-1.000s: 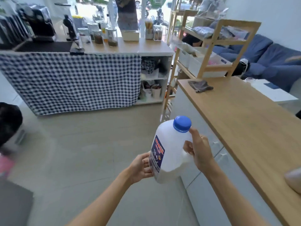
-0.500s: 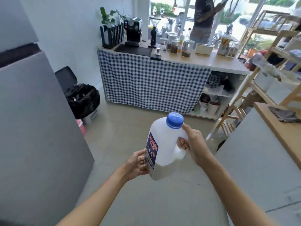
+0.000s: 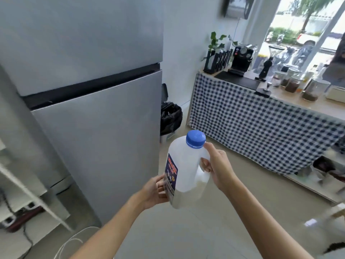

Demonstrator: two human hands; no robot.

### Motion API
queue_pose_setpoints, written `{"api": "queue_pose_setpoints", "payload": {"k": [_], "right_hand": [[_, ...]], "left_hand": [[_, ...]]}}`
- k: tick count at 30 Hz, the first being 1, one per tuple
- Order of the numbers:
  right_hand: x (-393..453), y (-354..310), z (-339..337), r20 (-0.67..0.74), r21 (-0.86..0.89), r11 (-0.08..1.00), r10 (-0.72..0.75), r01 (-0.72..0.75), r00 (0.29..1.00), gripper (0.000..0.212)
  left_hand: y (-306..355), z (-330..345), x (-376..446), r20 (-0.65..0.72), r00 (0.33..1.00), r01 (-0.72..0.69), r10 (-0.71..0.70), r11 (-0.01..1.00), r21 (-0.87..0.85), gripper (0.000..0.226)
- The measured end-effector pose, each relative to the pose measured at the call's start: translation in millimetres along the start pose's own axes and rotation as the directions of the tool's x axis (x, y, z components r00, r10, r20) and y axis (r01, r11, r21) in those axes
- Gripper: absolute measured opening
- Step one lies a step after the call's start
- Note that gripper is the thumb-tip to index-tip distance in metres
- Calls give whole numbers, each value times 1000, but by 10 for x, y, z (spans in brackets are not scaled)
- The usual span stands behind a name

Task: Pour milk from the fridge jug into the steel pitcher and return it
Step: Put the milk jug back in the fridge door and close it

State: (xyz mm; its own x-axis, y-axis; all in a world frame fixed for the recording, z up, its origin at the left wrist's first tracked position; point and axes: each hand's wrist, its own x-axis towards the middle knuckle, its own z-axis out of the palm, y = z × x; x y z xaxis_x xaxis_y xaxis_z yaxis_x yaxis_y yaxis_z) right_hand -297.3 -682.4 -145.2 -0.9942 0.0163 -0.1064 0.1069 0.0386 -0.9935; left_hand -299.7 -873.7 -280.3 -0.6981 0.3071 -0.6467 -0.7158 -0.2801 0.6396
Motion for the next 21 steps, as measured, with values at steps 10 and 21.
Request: {"api": "queue_pose_setpoints", "payload": {"k": [10,21], "right_hand": [[242,-171,892,257,-32,998,60,-54,964,31],[317,-70,1191,311,-66,994,107,-90,945,33]], "left_hand": [[171,-798,-638,-263,942,-227,206,972,-53,21],[1767,-1308,-1437,-291,337,-28,895,319,947,46]]}}
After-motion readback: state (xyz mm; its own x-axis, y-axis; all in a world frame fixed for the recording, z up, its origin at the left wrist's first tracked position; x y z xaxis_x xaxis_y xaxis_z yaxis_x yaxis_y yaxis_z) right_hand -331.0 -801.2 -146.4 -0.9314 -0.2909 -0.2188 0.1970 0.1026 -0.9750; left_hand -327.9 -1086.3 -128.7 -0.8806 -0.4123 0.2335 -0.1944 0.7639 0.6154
